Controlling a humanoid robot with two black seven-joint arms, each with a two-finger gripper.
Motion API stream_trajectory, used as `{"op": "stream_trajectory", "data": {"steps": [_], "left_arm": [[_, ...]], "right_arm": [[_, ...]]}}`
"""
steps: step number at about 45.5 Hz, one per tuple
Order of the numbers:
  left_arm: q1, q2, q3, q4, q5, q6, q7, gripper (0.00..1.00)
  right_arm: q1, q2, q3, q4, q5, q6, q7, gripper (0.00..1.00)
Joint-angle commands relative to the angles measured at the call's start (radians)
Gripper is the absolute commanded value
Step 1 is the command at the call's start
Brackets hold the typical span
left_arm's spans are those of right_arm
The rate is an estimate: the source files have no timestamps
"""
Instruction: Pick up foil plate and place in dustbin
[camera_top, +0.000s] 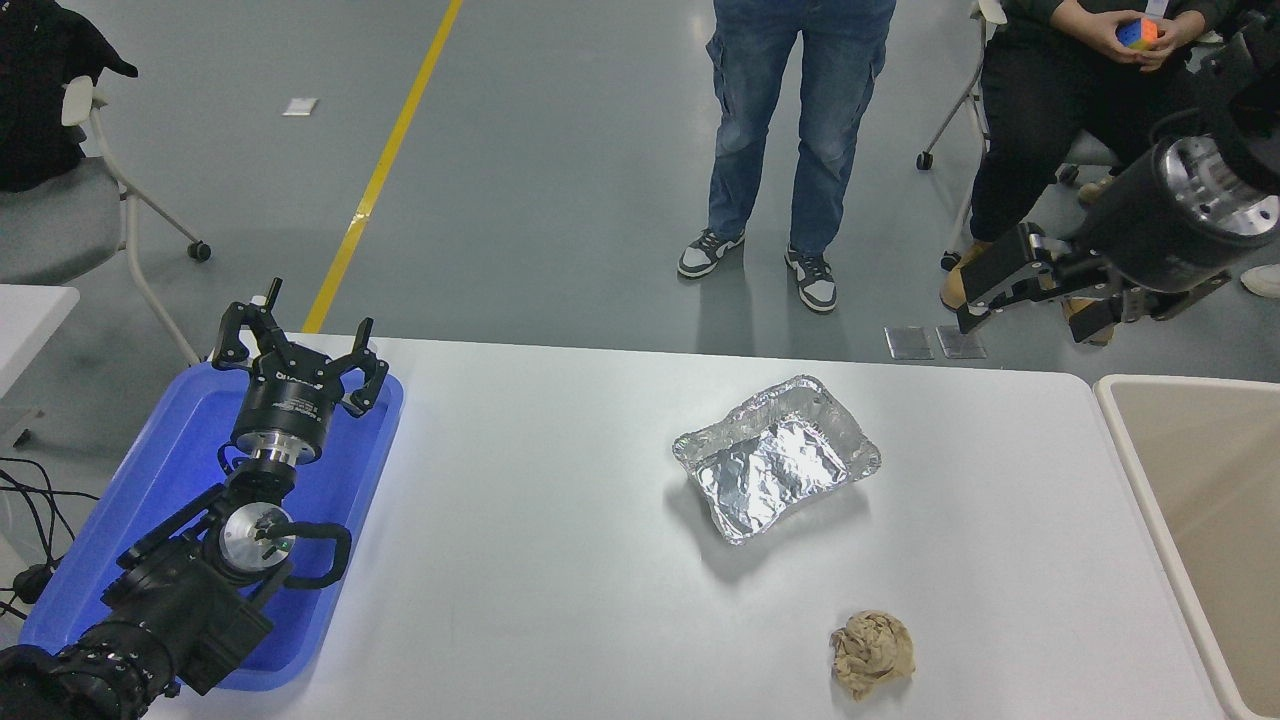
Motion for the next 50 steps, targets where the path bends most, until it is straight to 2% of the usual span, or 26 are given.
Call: {"op": "stream_trajectory", "data": {"steps": [1,50], "left_arm": [[0.000,0.000,0.000,0.000,0.001,0.000,-0.001,1.00],[0.000,0.000,0.000,0.000,0.001,0.000,0.001,1.00]], "right_arm": [[-0.005,0.005,0.000,-0.003,-0.001,0.000,0.000,1.00],[-0.080,0.000,0.012,-0.085,0.017,0.000,0.002,1.00]]}}
